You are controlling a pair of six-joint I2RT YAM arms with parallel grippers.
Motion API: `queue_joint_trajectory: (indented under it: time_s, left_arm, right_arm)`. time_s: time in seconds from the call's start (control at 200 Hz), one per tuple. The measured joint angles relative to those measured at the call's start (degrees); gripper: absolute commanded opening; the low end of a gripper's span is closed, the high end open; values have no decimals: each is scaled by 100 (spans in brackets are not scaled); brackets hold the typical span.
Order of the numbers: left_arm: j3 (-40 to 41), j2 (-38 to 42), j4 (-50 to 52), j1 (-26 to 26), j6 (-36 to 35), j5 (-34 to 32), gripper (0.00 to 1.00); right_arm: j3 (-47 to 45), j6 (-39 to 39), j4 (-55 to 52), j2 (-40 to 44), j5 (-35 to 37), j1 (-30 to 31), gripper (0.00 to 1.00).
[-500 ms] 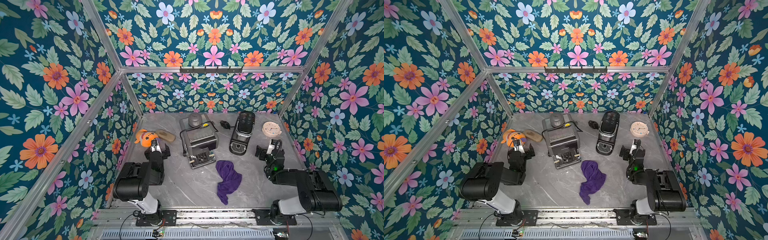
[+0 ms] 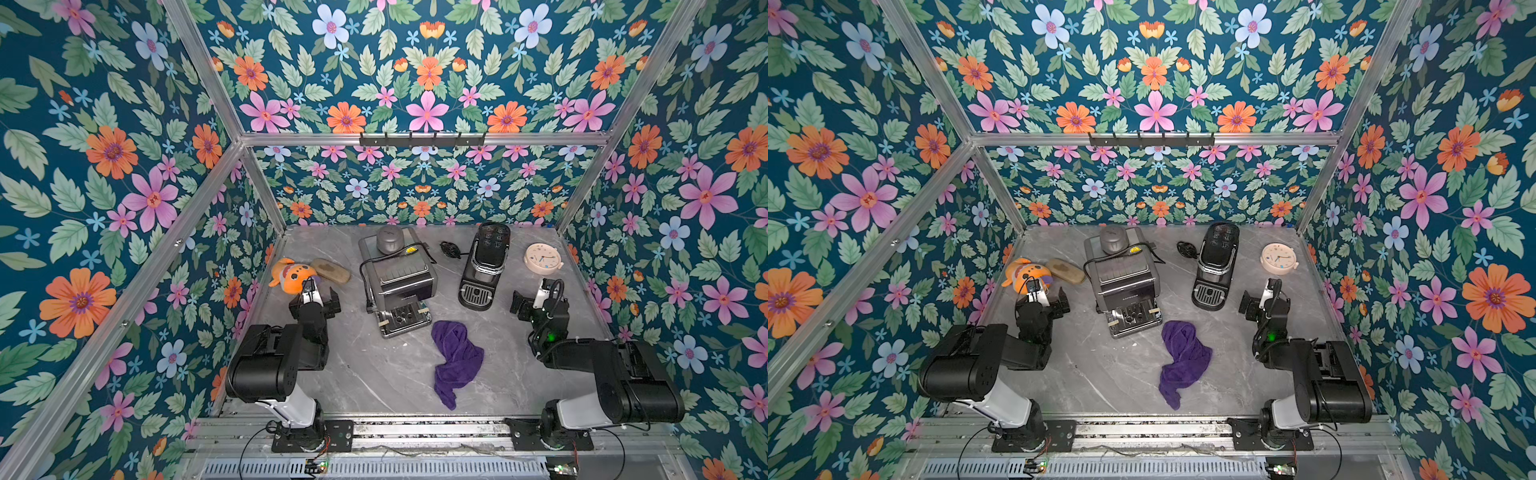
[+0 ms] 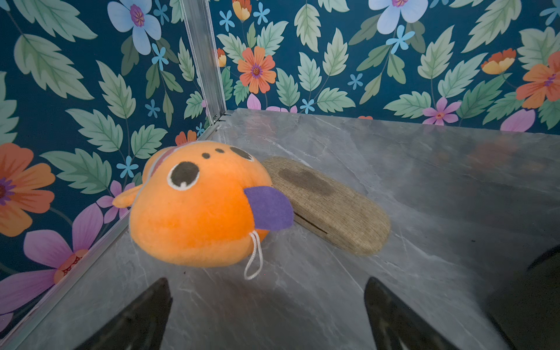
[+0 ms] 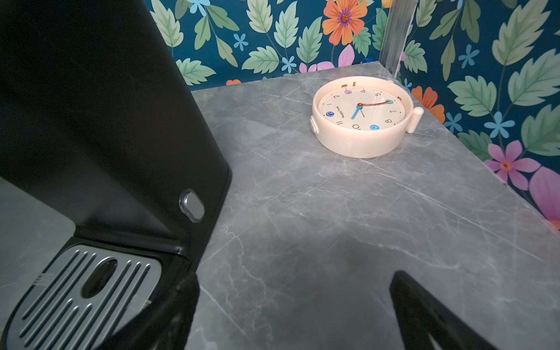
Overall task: Wipe the surface of a coffee machine
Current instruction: Pick up the cleaning item at the center of the board.
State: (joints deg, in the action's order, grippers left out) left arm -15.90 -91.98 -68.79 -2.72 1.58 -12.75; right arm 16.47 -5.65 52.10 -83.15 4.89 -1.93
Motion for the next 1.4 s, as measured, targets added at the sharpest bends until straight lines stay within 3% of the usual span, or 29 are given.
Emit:
queue_joint_trajectory:
  time_s: [0.51,0.675,0.99,1.205,1.4]
  left_arm:
    - [0,0,-13,4,0,2,100]
    - [37,39,-37,7,0,0,100]
    - [-20,1950,1119,4,306,-452,91]
    - [-1043,3563,3512,2,907,-345,85]
    - [-2227,4197,5567,4,1172,529,84]
  right_arm:
    - [-11,-2,15,13,-17,-28,99]
    - [-4,-4,-385,734,-26,-37,99]
    - [1049,-481,-3320,2796,-376,24,93]
    - [1965,-949,-5641,3794,-787,286,89]
    - [2793,-1235,-7554,4192,-1270,798,87]
